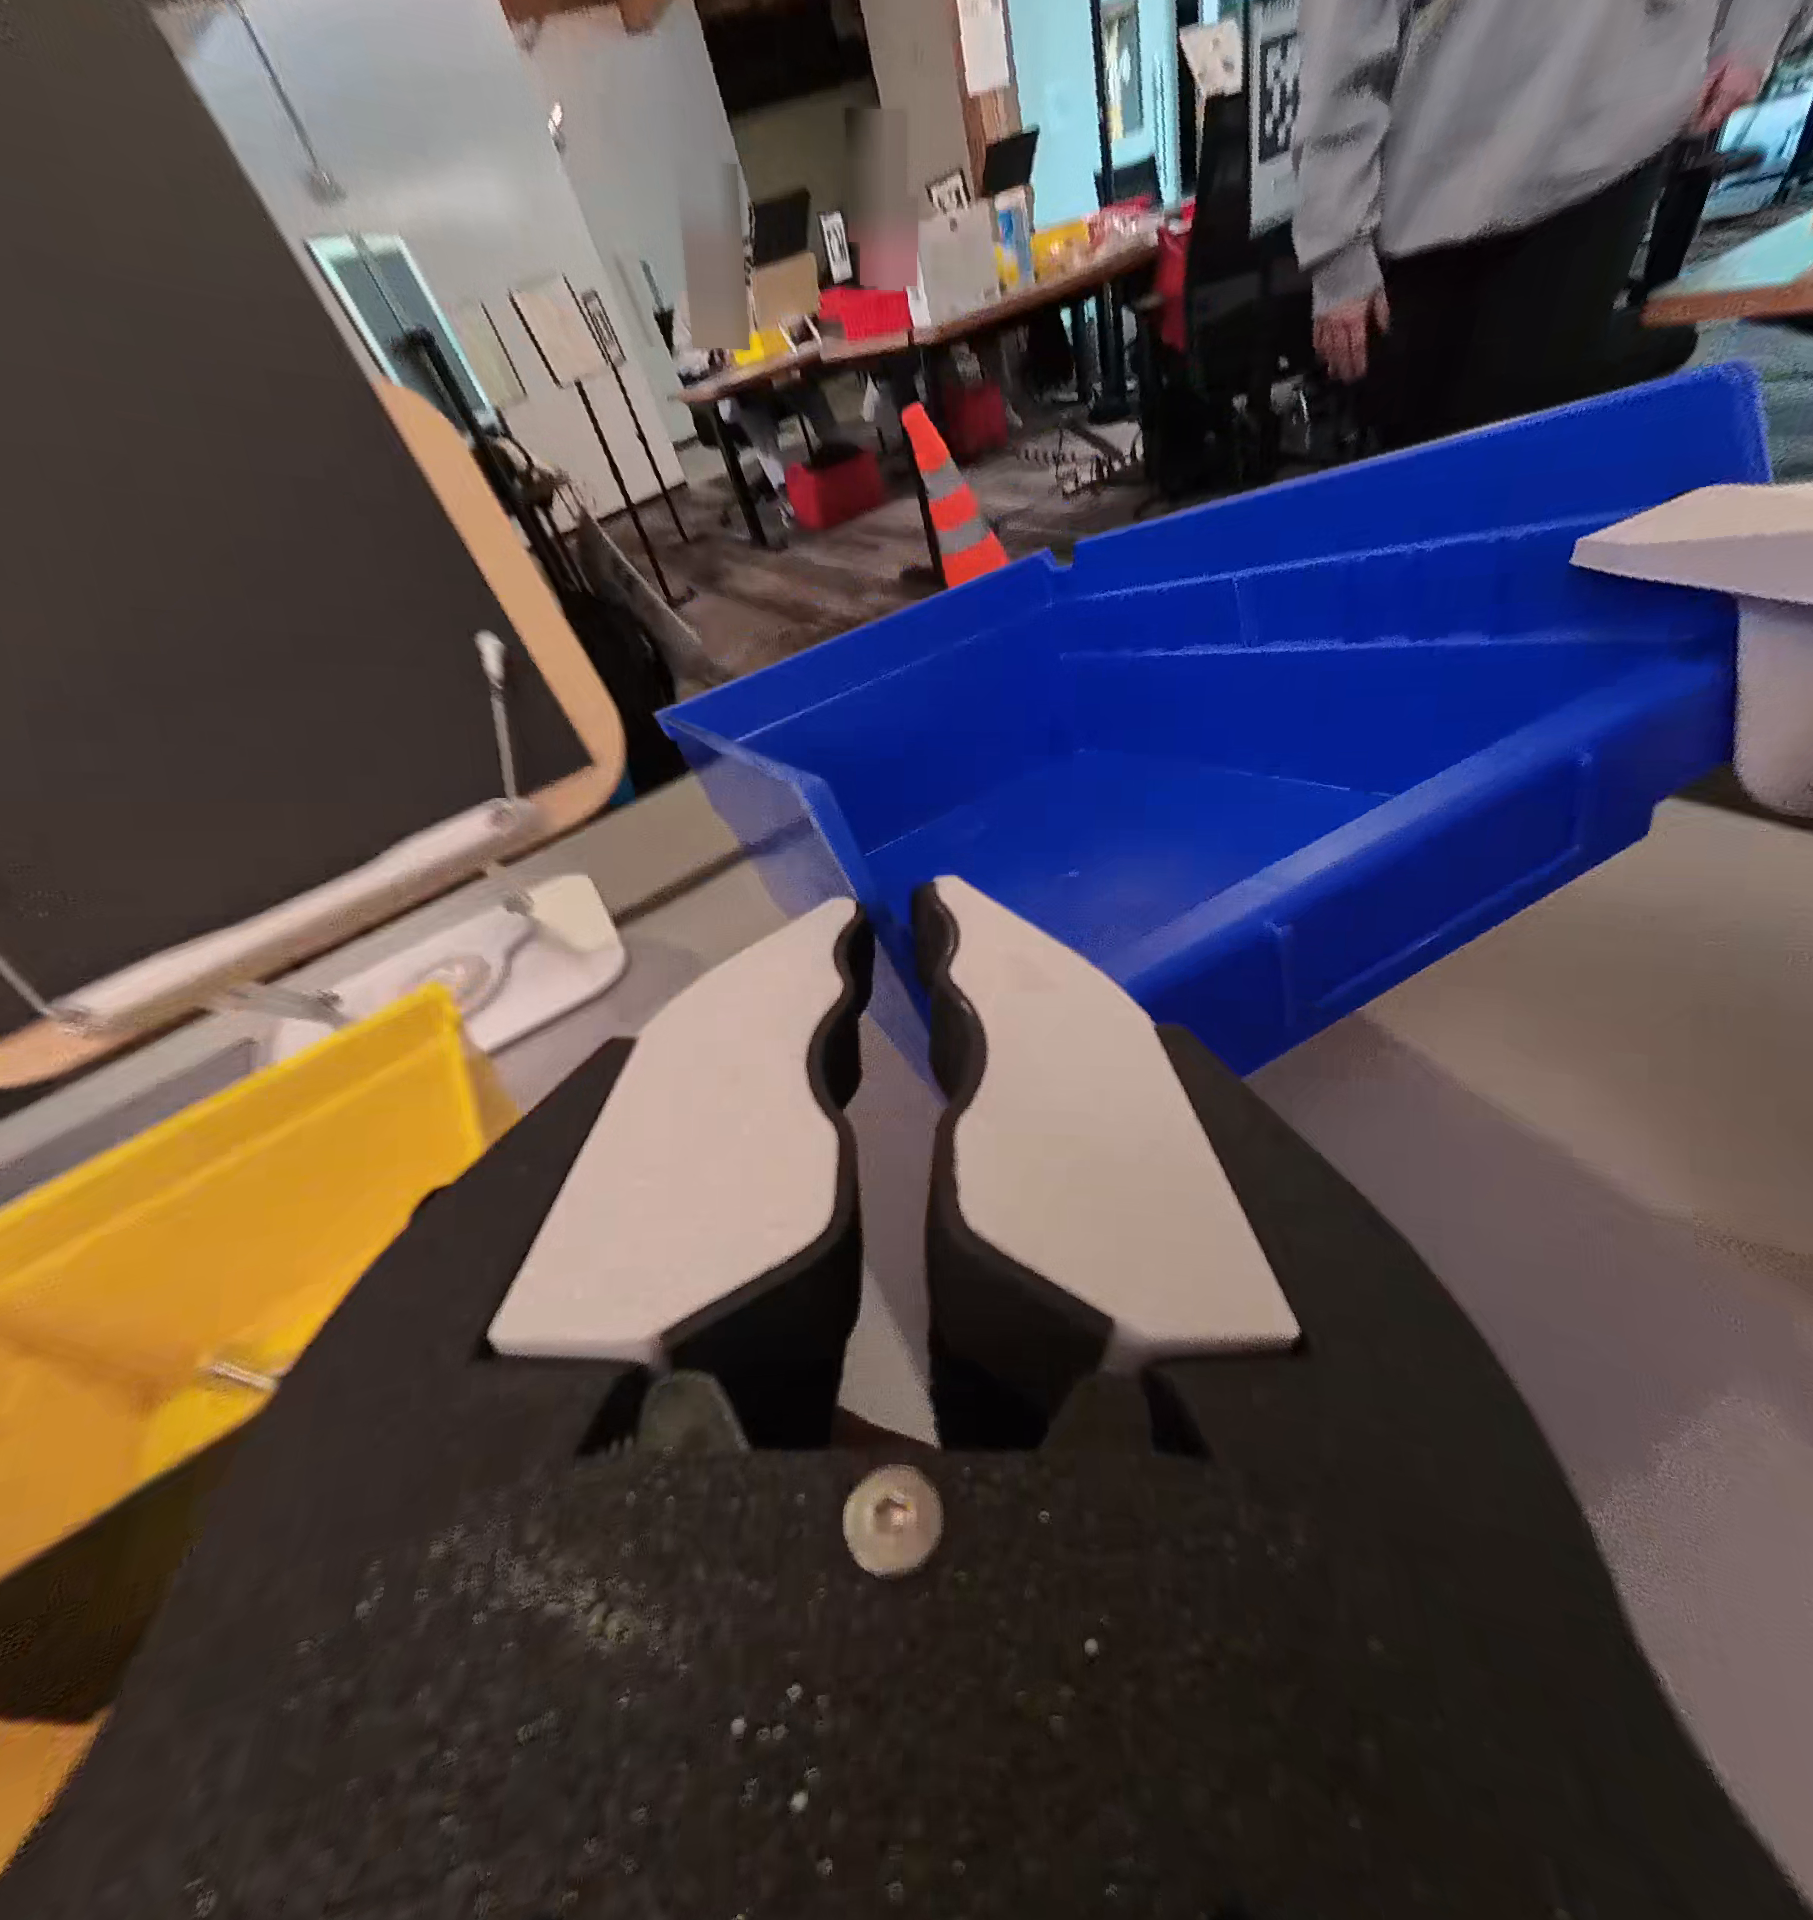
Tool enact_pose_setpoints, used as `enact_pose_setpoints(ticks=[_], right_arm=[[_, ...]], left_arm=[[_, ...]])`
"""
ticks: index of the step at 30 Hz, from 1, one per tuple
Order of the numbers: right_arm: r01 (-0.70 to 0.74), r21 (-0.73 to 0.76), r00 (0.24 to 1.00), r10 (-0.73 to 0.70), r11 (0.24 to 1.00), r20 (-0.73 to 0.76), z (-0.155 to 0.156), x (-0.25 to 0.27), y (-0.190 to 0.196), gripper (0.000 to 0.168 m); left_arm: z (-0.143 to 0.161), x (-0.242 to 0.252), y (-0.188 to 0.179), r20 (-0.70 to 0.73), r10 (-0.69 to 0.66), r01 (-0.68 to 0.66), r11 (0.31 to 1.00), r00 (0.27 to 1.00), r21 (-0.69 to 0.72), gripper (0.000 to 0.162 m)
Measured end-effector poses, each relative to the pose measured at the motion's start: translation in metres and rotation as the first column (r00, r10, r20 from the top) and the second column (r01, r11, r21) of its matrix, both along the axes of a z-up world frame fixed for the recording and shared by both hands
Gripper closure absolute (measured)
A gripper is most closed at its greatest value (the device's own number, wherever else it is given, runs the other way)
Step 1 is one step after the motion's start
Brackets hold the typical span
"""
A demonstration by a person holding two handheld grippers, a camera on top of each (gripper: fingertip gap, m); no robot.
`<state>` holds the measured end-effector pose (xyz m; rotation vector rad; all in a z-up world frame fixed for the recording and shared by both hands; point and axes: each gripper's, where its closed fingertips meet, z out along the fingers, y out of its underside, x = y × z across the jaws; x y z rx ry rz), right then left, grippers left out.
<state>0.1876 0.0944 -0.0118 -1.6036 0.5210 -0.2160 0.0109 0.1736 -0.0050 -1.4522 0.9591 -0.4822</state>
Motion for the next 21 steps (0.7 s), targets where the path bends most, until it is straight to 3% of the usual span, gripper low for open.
enact_pose_setpoints(ticks=[3,7,12,18,21], right_arm=[[-0.043,-0.052,0.999,0.042,0.998,-0.005,-0.04,0.017,0.003,0.167],[-0.082,-0.155,0.996,0.077,0.984,-0.042,-0.072,0.029,0.011,0.166],[-0.046,-0.306,0.989,0.0,0.951,-0.148,-0.119,0.038,0.016,0.165],[-0.057,-0.238,0.972,-0.001,0.97,-0.234,-0.12,0.043,0.015,0.162],[-0.002,-0.17,0.98,-0.032,0.985,-0.196,-0.096,0.047,0.004,0.149]], left_arm=[[-0.042,0.014,-0.005,-0.035,-0.008,0.006,0.999,0.999,-0.05,0.154],[-0.078,0.02,-0.006,-0.064,-0.007,0.001,0.996,0.998,-0.09,0.153],[-0.123,0.029,-0.003,-0.116,-0.043,0.016,0.973,0.992,-0.229,0.153],[-0.123,0.026,-0.025,-0.158,-0.173,0.12,0.946,0.972,-0.301,0.149],[-0.086,0.002,-0.042,-0.02,-0.268,0.245,0.906,0.963,-0.346,0.14]])
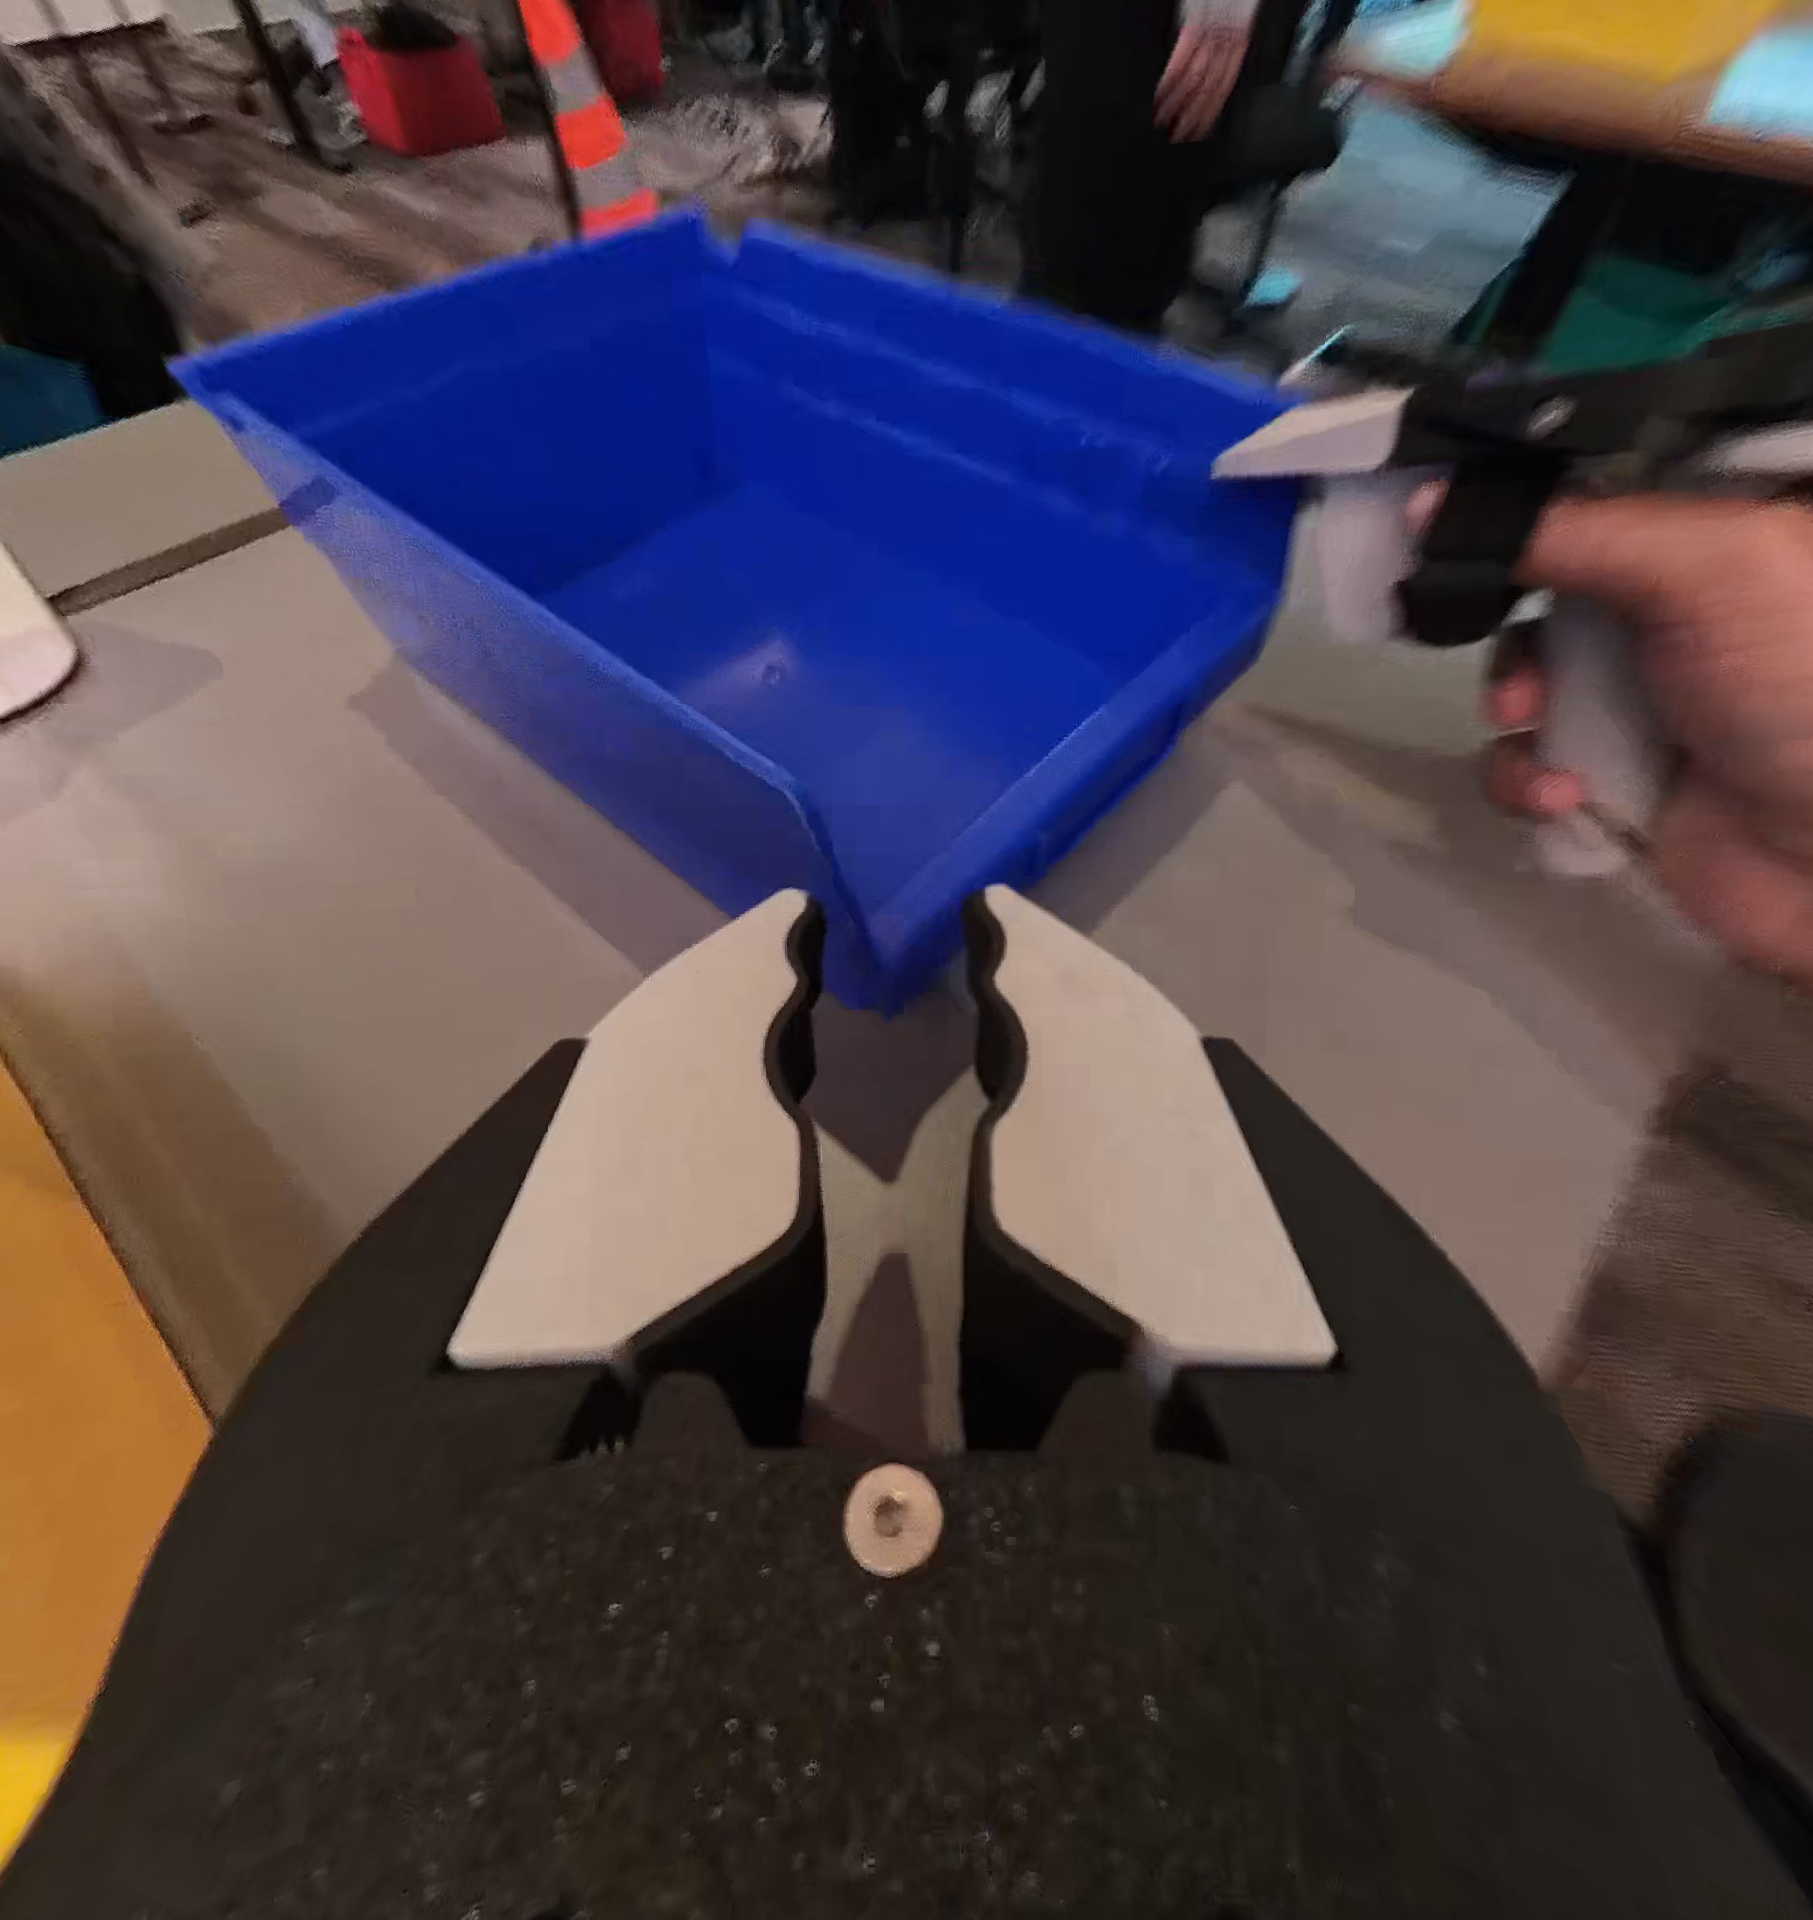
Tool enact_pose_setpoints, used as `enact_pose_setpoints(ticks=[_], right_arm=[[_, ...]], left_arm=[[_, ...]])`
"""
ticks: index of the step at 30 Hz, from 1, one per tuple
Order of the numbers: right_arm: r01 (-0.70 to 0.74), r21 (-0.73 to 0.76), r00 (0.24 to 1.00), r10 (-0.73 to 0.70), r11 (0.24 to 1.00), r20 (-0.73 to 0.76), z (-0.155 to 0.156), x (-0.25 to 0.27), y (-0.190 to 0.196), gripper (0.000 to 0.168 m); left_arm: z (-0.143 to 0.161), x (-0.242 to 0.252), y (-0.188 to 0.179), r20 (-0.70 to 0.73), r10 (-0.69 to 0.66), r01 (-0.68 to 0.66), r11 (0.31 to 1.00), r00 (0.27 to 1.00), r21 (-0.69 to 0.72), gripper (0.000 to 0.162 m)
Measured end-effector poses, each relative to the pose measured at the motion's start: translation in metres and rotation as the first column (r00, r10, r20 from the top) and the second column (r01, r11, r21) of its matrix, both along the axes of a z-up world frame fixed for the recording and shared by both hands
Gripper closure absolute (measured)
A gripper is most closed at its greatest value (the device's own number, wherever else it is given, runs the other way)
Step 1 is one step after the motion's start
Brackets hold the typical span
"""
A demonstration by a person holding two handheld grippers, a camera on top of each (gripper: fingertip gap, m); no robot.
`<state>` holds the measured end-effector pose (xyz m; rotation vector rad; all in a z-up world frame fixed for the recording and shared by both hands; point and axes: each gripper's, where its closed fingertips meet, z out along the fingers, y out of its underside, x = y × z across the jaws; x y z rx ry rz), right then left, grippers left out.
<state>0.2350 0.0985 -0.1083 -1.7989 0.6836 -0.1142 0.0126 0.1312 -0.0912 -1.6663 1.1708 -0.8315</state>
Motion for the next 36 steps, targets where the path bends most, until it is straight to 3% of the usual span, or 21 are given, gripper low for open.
enact_pose_setpoints(ticks=[3,6,9,11,13,15,17,20,21,23,27,32,36], right_arm=[[0.074,0.081,0.993,-0.08,0.994,0.084,0.041,-0.002,-0.014,0.142],[0.013,0.135,0.983,-0.037,0.991,0.181,0.081,-0.038,0.002,0.137],[-0.175,0.151,0.963,0.137,0.973,0.231,0.109,-0.113,0.043,0.131],[-0.338,0.199,0.93,0.294,0.92,0.22,0.12,-0.183,0.072,0.13],[-0.488,0.237,0.872,0.456,0.84,0.179,0.115,-0.26,0.097,0.127],[-0.539,0.268,0.841,0.531,0.799,0.107,0.093,-0.315,0.113,0.121],[-0.515,0.226,0.856,0.508,0.827,0.095,0.059,-0.34,0.124,0.118],[-0.442,0.045,0.884,0.427,0.896,0.188,0.012,-0.349,0.133,0.113],[-0.414,-0.009,0.892,0.407,0.91,0.195,0.0,-0.349,0.137,0.115],[-0.342,-0.09,0.917,0.353,0.935,0.183,-0.015,-0.345,0.143,0.145],[-0.288,-0.125,0.942,0.304,0.949,0.139,-0.018,-0.341,0.148,0.164],[-0.254,-0.128,0.938,0.276,0.959,0.208,-0.004,-0.37,0.153,0.164],[-0.292,-0.098,0.923,0.307,0.951,0.232,0.013,-0.422,0.186,0.164]], left_arm=[[0.053,-0.058,0.002,0.142,-0.036,0.033,0.999,0.989,0.022,0.136],[0.086,-0.141,0.043,0.211,0.075,-0.094,0.992,0.975,0.081,0.134],[0.085,-0.231,0.103,0.202,0.301,-0.324,0.941,0.932,0.096,0.132],[0.062,-0.278,0.135,0.16,0.427,-0.441,0.896,0.89,0.059,0.127],[0.03,-0.299,0.148,0.104,0.467,-0.466,0.884,0.878,-0.034,0.116],[0.004,-0.304,0.15,0.085,0.456,-0.446,0.888,0.886,-0.11,0.112],[-0.017,-0.3,0.15,0.039,0.418,-0.407,0.898,0.908,-0.168,0.111],[-0.031,-0.296,0.162,-0.004,0.415,-0.409,0.896,0.91,-0.174,0.112],[-0.032,-0.293,0.165,-0.013,0.412,-0.408,0.898,0.911,-0.164,0.116],[-0.033,-0.288,0.17,-0.036,0.417,-0.419,0.901,0.908,-0.114,0.133],[-0.033,-0.295,0.181,-0.074,0.51,-0.515,0.855,0.857,-0.065,0.15],[-0.028,-0.326,0.195,-0.126,0.581,-0.584,0.812,0.804,0.02,0.158],[-0.01,-0.383,0.222,-0.094,0.644,-0.643,0.764,0.759,0.05,0.157]])
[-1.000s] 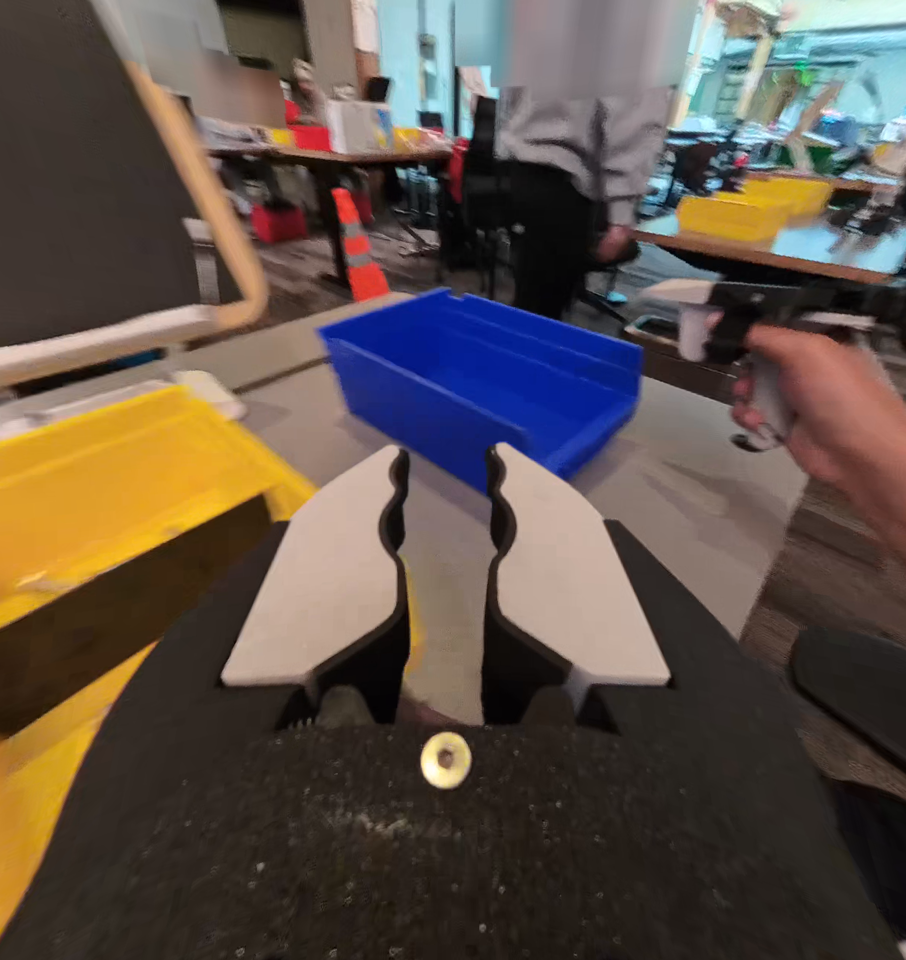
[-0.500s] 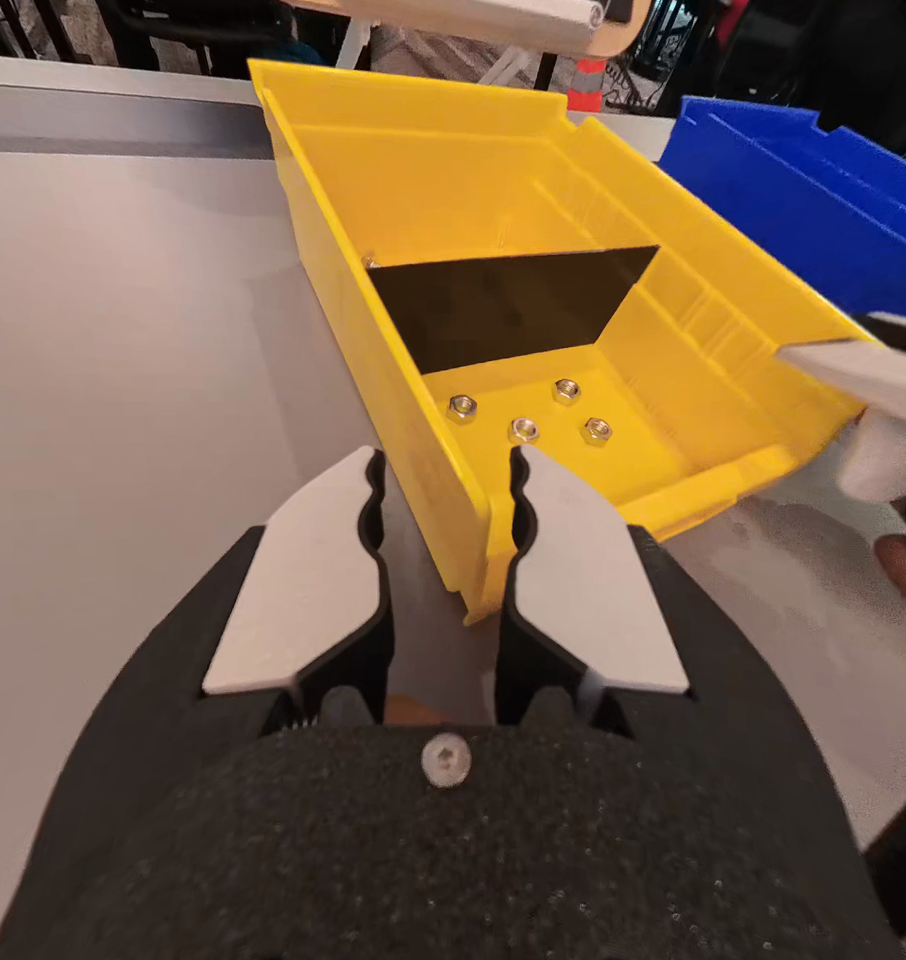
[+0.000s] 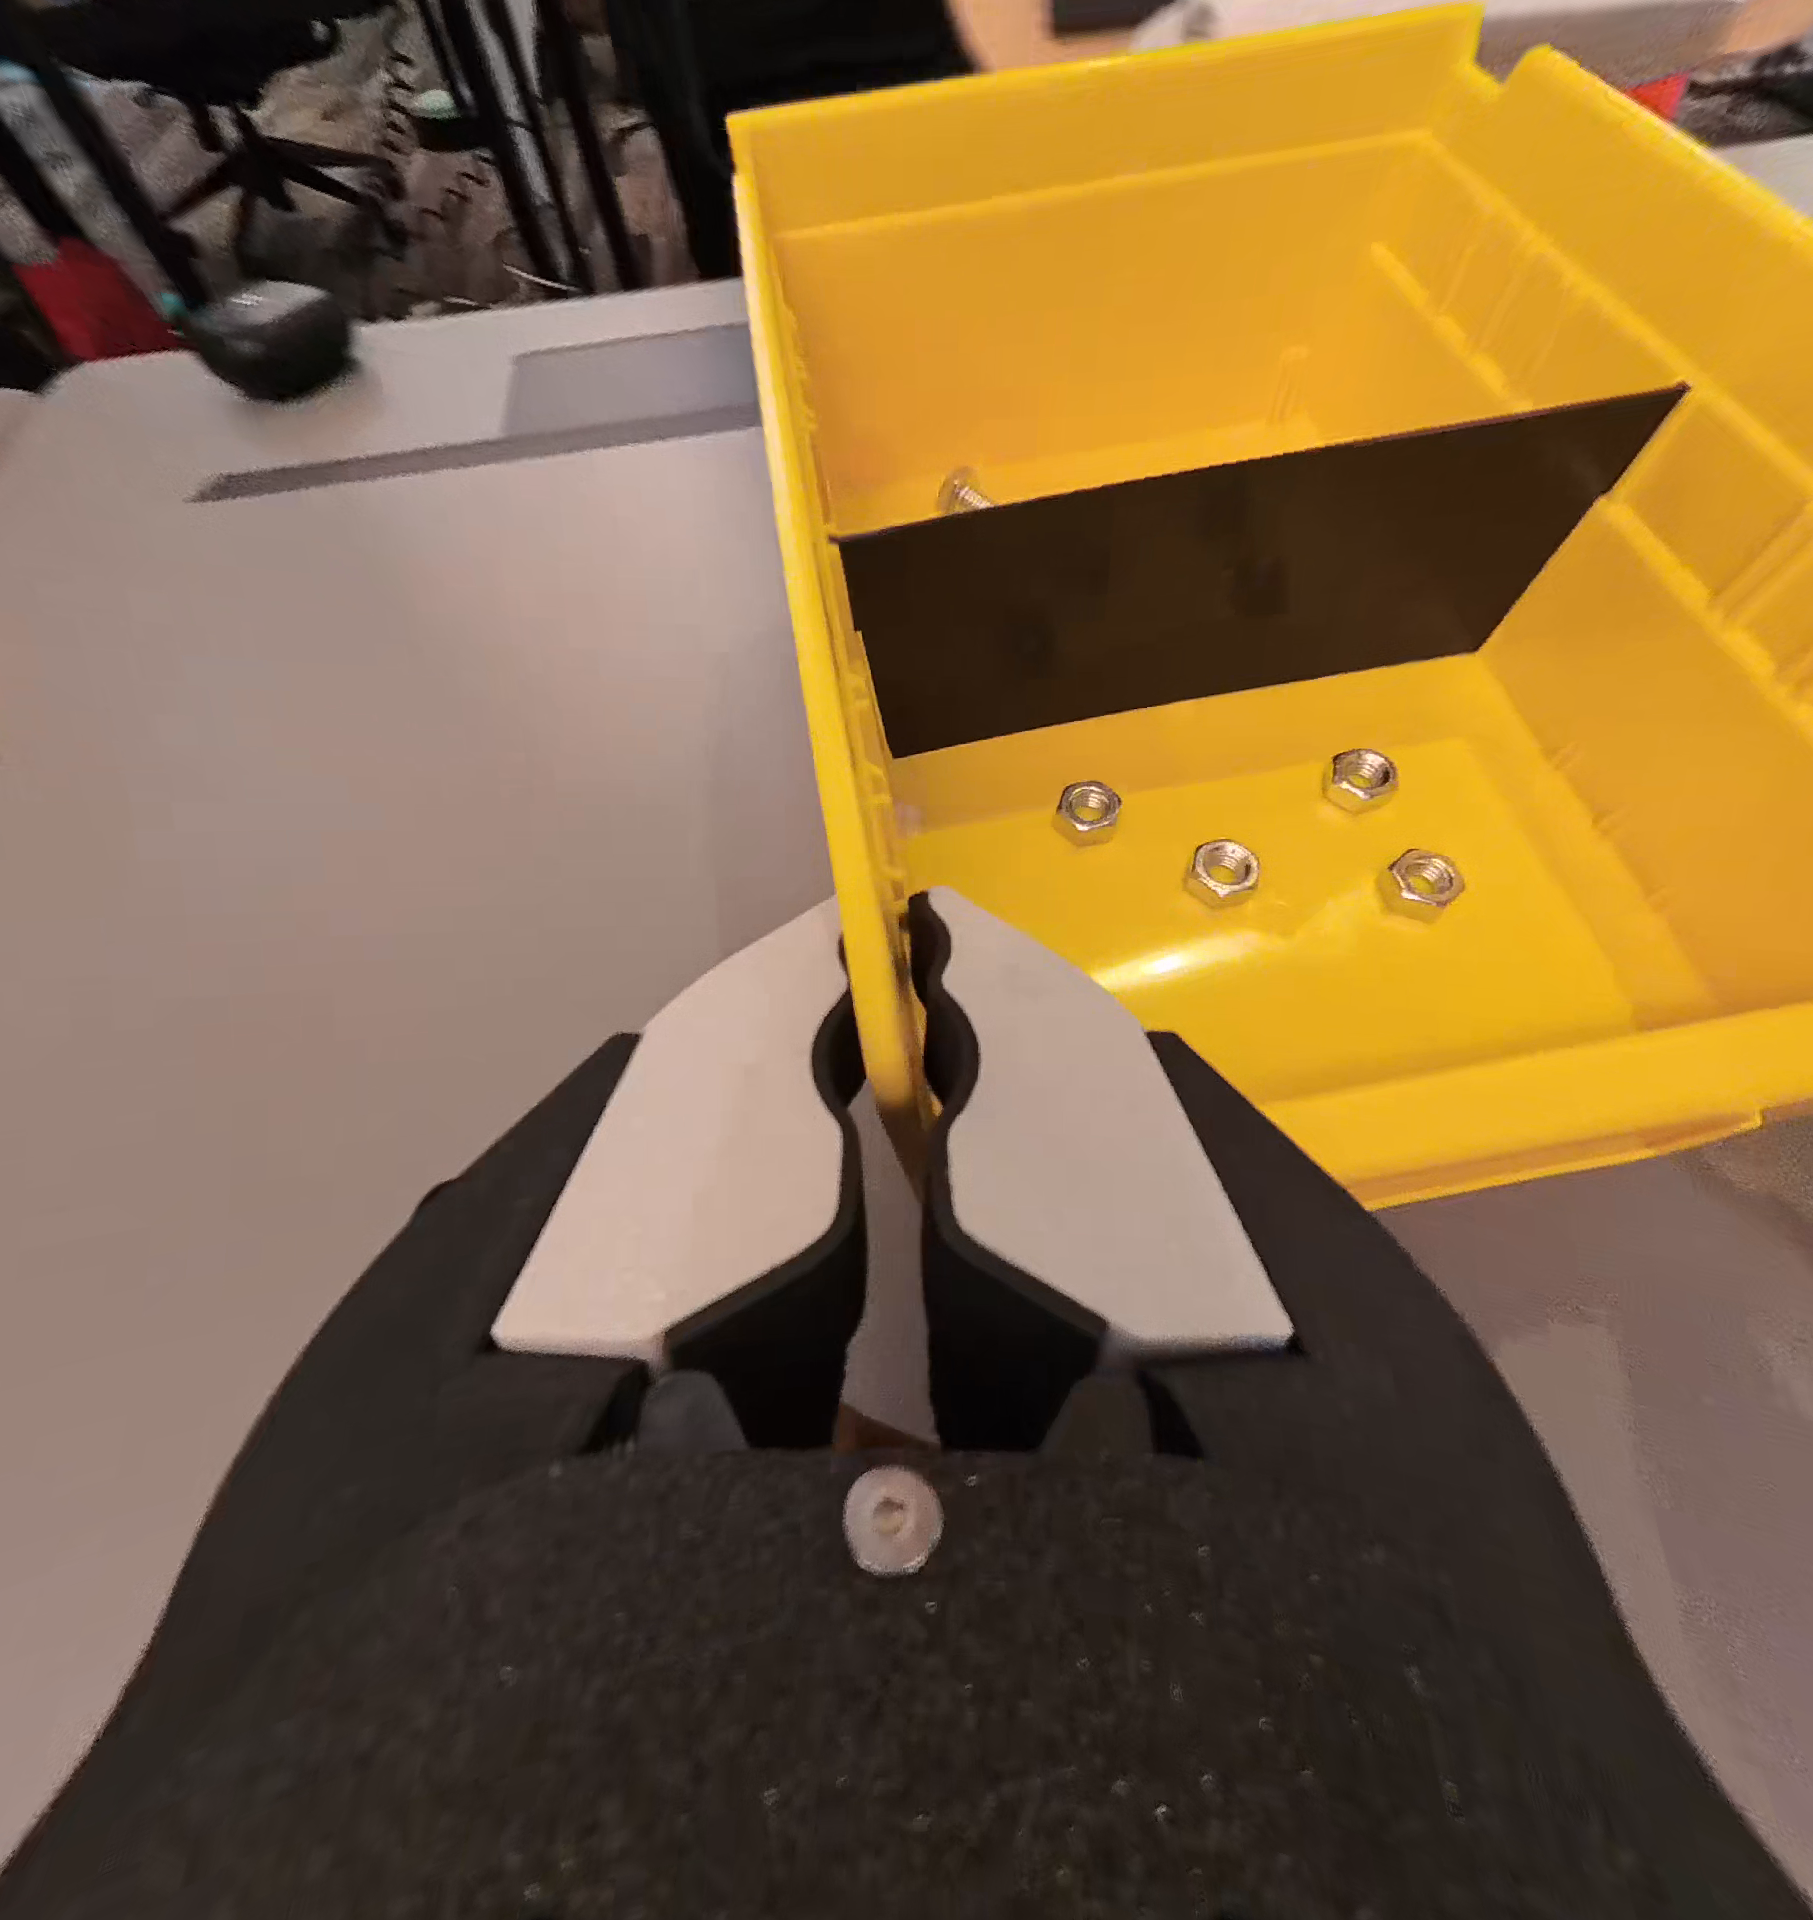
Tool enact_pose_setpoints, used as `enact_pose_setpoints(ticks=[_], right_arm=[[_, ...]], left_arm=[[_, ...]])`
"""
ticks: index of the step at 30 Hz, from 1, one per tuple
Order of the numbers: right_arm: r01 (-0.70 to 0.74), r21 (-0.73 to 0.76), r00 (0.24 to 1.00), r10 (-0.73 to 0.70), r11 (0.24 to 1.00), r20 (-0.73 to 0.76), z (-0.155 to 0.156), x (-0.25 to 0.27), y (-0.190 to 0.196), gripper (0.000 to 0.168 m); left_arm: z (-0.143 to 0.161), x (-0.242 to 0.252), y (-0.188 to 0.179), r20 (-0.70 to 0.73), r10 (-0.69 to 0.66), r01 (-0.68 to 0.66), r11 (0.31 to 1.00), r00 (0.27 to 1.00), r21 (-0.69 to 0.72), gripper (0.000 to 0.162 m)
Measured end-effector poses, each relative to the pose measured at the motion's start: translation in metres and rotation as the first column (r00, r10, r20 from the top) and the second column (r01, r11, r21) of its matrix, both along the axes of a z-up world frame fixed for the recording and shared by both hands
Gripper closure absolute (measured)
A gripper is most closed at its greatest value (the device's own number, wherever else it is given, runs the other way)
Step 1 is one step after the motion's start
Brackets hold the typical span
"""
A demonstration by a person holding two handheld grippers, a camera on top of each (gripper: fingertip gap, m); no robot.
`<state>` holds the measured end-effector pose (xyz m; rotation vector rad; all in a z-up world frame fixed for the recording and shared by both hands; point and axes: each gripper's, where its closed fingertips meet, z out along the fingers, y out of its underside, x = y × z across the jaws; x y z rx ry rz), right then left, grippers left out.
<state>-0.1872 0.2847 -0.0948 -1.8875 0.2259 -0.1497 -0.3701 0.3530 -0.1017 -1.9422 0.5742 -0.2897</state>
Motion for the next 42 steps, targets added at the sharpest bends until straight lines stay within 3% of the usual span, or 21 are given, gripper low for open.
enact_pose_setpoints(ticks=[7,14,19,24,28,32,37,42], right_arm=[[-0.129,-0.042,0.99,0.131,0.991,0.05,-0.003,-0.115,0.065,0.164],[-0.167,-0.074,0.986,0.165,0.983,-0.037,-0.029,-0.141,0.086,0.161],[-0.361,-0.069,0.928,0.35,0.93,-0.127,-0.026,-0.144,0.071,0.144],[-0.555,-0.026,0.81,0.534,0.831,-0.243,-0.005,-0.131,0.016,0.137],[-0.559,0.014,0.798,0.542,0.829,-0.262,0.015,-0.074,-0.021,0.132],[-0.386,0.187,0.872,0.423,0.903,-0.246,0.049,0.025,-0.053,0.132],[-0.11,0.239,0.978,0.148,0.965,-0.148,0.047,0.17,-0.113,0.125],[0.126,0.175,0.992,-0.12,0.976,-0.045,0.025,0.287,-0.158,0.126]], left_arm=[[-0.004,-0.12,0.046,0.025,0.089,-0.089,0.996,0.996,-0.019,0.158],[-0.021,-0.143,0.07,-0.011,0.045,-0.046,0.997,0.999,-0.06,0.157],[-0.015,-0.136,0.071,0.027,0.064,-0.064,0.998,0.998,-0.015,0.155],[0.014,-0.141,0.065,0.055,0.128,-0.135,0.977,0.99,0.163,0.136],[0.037,-0.144,0.051,0.106,0.163,-0.187,0.938,0.981,0.293,0.129],[0.059,-0.14,0.034,0.154,0.166,-0.217,0.875,0.974,0.433,0.135],[0.031,-0.111,0.011,0.086,0.107,-0.126,0.957,0.991,0.262,0.13],[0.012,-0.084,-0.018,0.163,0.017,-0.035,0.993,0.987,0.109,0.132]])
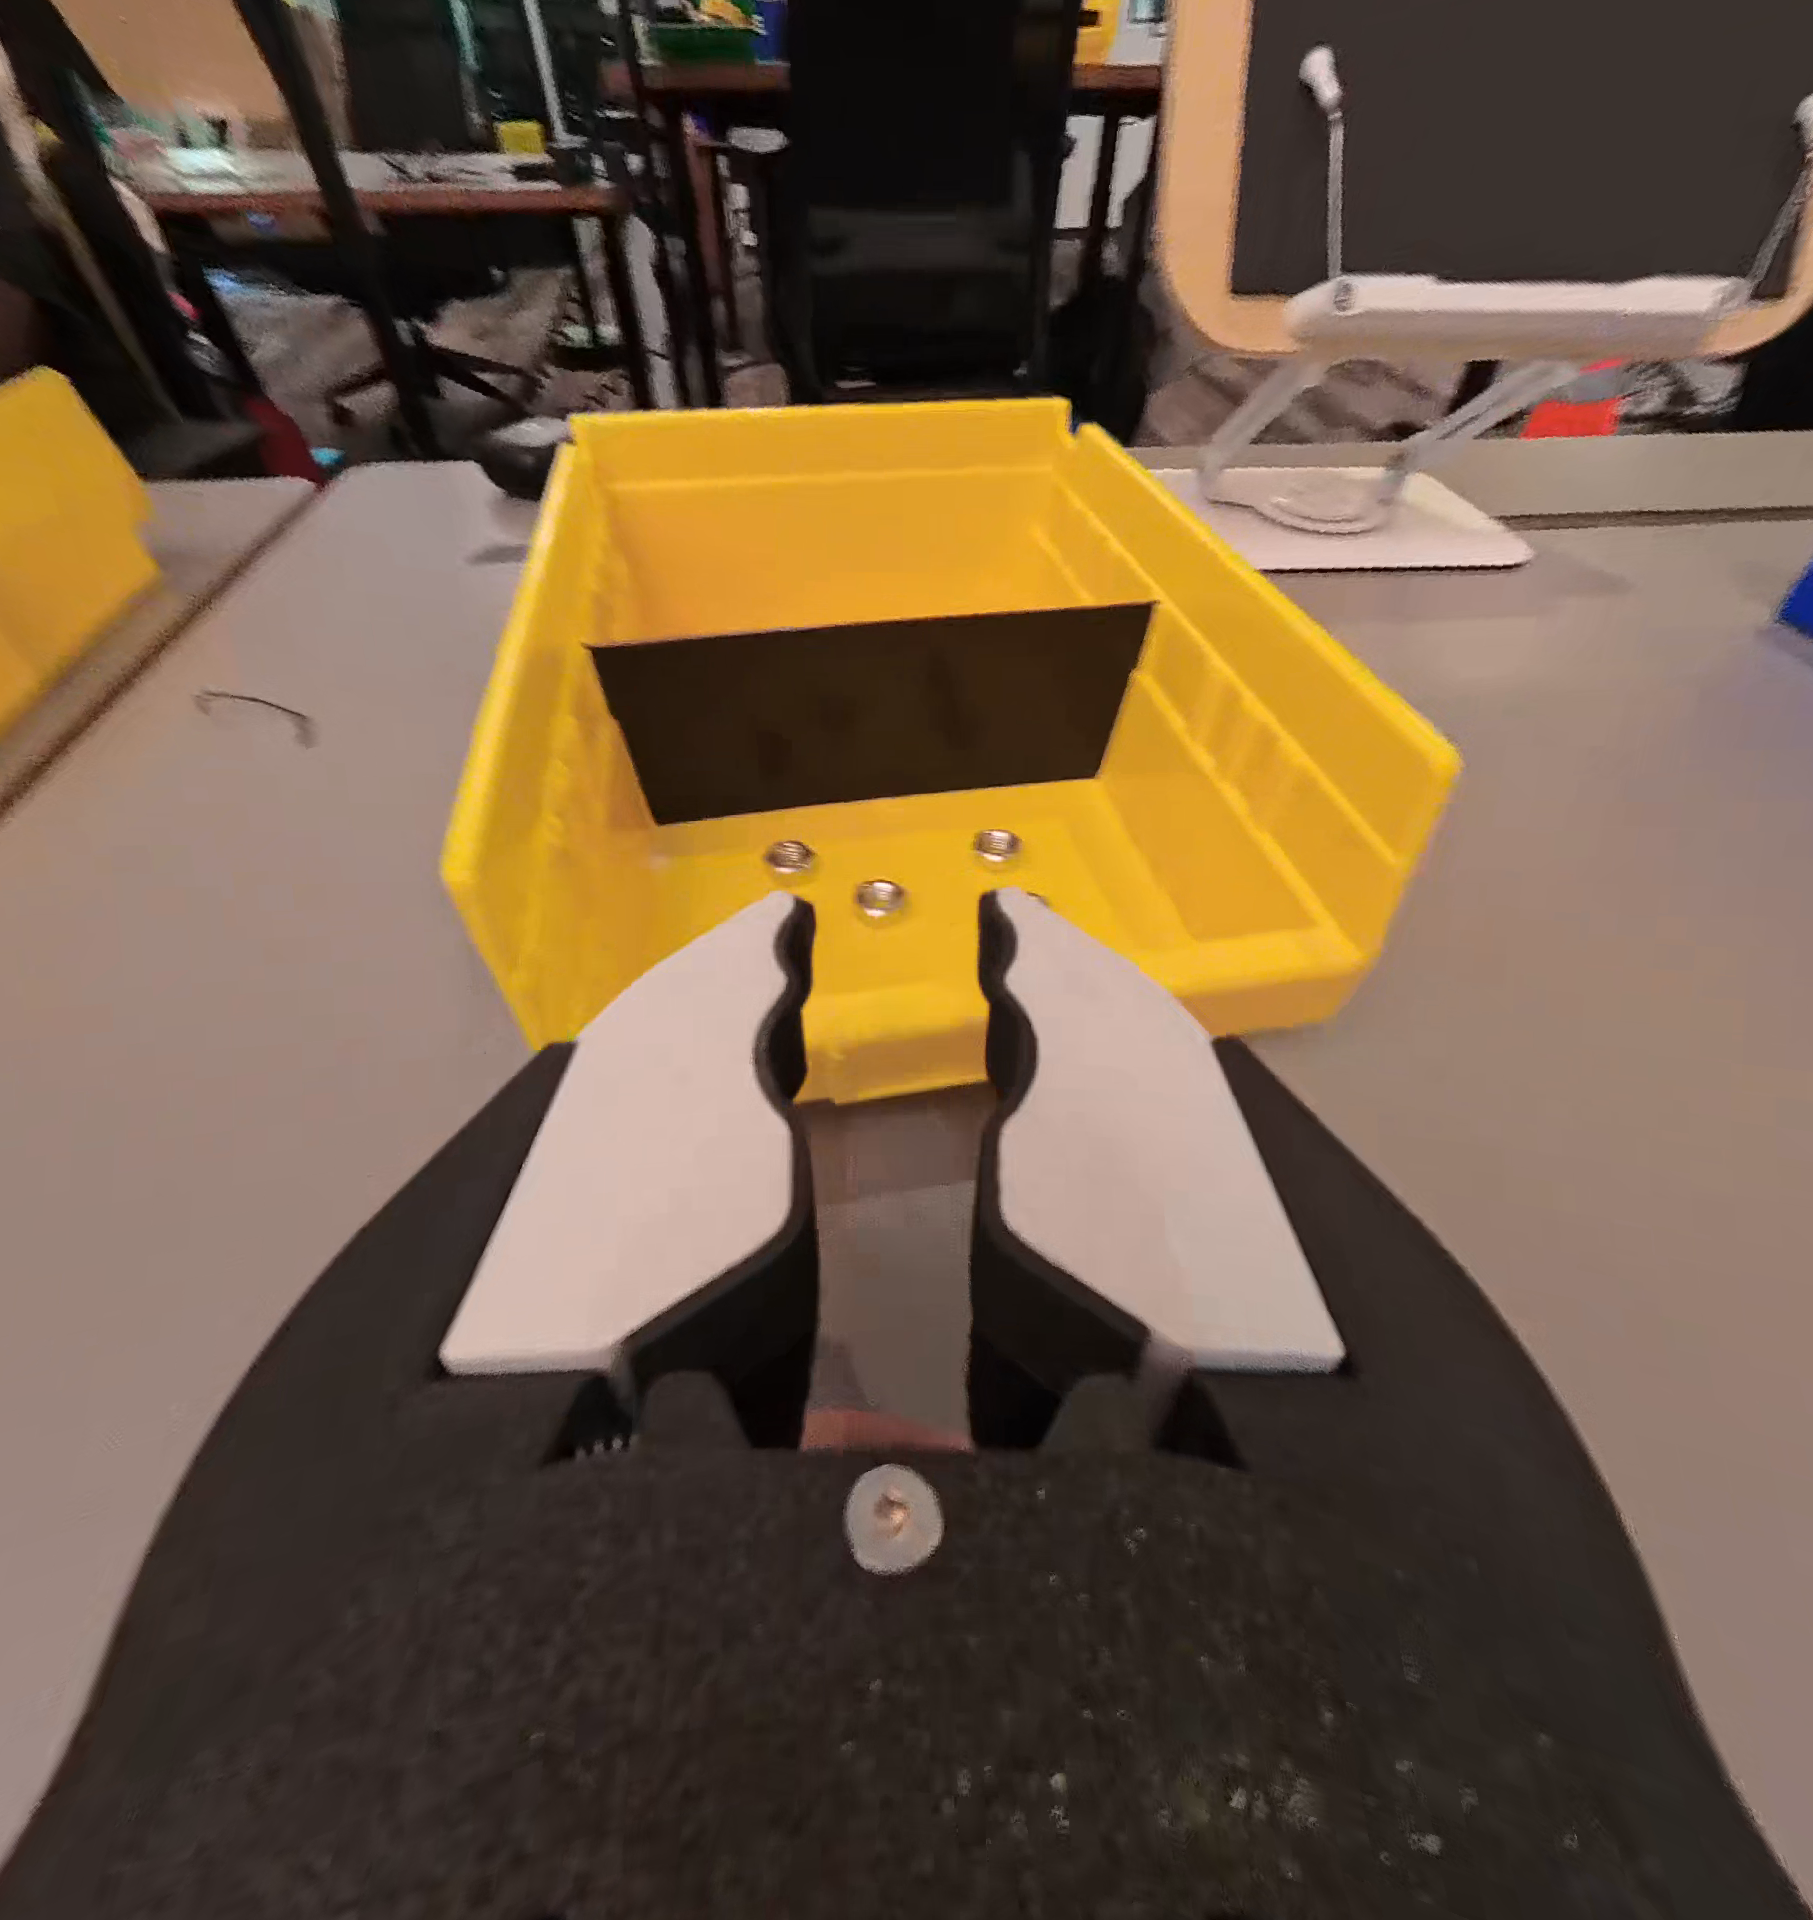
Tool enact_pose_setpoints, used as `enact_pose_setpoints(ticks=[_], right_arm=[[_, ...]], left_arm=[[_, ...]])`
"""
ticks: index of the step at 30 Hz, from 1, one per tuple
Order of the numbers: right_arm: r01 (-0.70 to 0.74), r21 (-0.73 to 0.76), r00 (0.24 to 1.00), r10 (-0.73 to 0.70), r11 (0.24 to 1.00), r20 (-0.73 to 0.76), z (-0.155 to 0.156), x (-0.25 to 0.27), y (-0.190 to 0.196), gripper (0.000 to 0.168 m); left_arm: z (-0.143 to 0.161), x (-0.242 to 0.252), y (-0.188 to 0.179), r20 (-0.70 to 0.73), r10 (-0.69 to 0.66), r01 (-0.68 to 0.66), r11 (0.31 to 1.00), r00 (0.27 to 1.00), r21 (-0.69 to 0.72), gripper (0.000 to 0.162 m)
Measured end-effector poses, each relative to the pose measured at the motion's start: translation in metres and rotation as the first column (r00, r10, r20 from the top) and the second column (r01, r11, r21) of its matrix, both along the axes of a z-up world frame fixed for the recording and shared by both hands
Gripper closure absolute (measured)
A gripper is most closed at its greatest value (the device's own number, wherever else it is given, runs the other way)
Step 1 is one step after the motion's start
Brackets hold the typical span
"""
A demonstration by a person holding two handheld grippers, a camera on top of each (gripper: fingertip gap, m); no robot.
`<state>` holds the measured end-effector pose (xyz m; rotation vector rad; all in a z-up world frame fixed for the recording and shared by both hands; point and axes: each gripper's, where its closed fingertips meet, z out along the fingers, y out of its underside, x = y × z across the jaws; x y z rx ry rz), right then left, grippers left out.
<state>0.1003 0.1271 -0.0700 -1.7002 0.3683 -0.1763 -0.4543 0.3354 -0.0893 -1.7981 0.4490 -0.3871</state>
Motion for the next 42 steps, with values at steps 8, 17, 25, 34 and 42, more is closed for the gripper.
enact_pose_setpoints(ticks=[8,17,25,34,42], right_arm=[[0.019,-0.066,0.995,-0.025,0.998,-0.092,-0.03,0.032,0.007,0.127],[-0.061,-0.033,0.981,0.053,0.998,-0.188,-0.035,0.013,0.018,0.132],[-0.074,-0.034,0.975,0.065,0.997,-0.214,-0.039,0.01,0.019,0.134],[-0.083,-0.025,0.975,0.076,0.996,-0.21,-0.035,0.0,0.013,0.135],[-0.426,0.132,0.858,0.446,0.895,-0.257,0.016,-0.119,0.02,0.124]], left_arm=[[-0.014,0.018,0.001,0.021,-0.074,0.075,0.995,0.997,-0.072,0.126],[-0.027,0.027,-0.001,-0.029,-0.094,0.09,0.989,0.995,-0.119,0.129],[-0.029,0.027,0.0,-0.045,-0.088,0.082,0.99,0.995,-0.118,0.131],[-0.025,0.025,-0.003,-0.013,-0.11,0.108,0.987,0.994,-0.121,0.13],[-0.011,0.056,-0.036,-0.021,-0.367,0.356,0.914,0.93,-0.195,0.123]])
